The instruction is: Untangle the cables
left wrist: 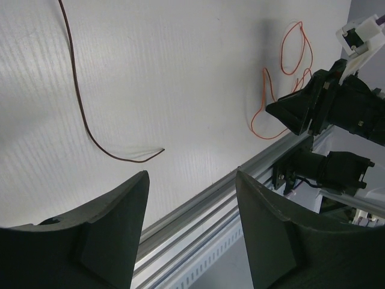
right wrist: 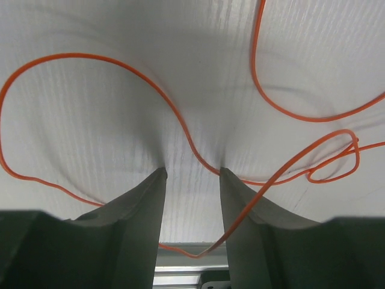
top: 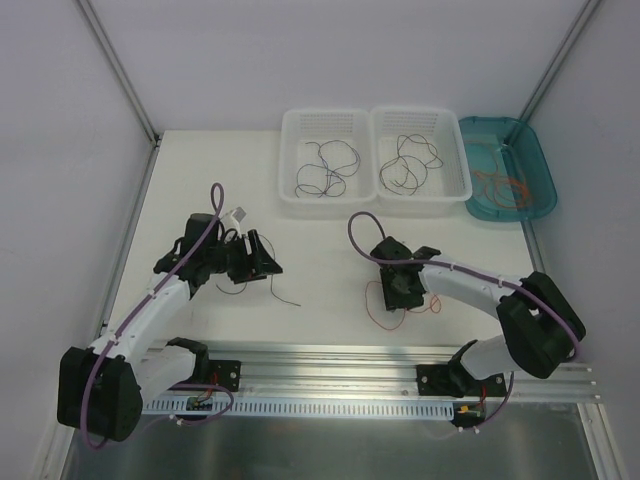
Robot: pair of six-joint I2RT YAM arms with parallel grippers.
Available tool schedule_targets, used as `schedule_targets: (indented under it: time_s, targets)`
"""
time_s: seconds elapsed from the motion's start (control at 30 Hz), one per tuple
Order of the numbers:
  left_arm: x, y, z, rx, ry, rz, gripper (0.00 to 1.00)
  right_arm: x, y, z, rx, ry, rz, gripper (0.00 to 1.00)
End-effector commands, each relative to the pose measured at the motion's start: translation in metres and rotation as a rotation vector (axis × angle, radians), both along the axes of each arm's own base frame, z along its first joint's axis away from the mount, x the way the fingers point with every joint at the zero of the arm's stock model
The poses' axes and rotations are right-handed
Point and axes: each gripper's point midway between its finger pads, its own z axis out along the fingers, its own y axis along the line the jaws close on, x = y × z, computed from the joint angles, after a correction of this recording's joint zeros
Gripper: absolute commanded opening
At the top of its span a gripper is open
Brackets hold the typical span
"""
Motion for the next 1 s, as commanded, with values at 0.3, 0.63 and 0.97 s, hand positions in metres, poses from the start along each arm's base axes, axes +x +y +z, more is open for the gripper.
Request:
schedule_targets:
  time_s: [0.3, 0.63, 0.97]
  targets:
    - [-0.004, -0.007, 0.034, -0.001, -0.096, -0.132, 0.69, -0.009, 0.014, -0.008, 0.056, 0.1, 0.109, 0.44]
    - [-0.005, -0.005, 0.036, 0.025, -0.116, -0.167, 0.7, -0.03, 0.027, -0.032, 0.154, 0.198, 0.12, 0.17]
    - [0.012, -0.001, 0.057, 0.074, -0.184, -0.166, 0.7, -0.007, 0.043, -0.001, 0.2, 0.065, 0.141, 0.01]
